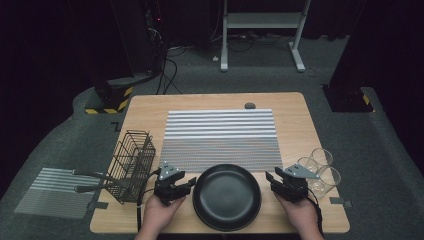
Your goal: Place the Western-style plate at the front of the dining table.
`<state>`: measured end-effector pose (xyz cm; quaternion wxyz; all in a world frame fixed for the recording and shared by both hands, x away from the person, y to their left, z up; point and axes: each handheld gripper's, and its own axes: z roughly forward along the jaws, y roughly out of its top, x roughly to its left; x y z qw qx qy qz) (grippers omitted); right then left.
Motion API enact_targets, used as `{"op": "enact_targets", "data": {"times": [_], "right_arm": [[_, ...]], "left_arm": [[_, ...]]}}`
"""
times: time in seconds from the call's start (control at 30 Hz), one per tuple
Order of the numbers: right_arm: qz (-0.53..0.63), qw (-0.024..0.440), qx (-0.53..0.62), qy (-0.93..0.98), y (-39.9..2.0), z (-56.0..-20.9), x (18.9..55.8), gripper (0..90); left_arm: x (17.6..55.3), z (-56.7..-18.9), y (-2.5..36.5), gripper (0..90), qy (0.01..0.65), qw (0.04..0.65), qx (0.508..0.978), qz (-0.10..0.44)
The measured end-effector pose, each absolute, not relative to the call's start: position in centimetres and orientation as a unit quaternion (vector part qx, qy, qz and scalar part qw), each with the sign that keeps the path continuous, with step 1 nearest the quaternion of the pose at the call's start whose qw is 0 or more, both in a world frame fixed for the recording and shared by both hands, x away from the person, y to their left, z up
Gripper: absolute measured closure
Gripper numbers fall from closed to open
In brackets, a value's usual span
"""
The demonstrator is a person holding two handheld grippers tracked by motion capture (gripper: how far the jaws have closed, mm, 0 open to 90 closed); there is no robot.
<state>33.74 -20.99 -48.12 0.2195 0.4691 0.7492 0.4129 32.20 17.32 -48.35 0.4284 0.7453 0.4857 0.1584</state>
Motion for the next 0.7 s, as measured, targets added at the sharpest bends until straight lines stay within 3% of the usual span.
{"op": "enact_targets", "data": {"times": [0.3,0.7], "right_arm": [[0.415,0.220,0.460,0.753,-20.5,-48.0,33.5,63.2],[0.443,0.189,0.445,0.755,-19.9,-47.8,33.0,66.2]], "left_arm": [[31.9,-48.9,17.5,43.6,0.481,0.434,0.753,0.115],[31.2,-49.5,17.7,51.3,0.497,0.450,0.738,0.077]]}}
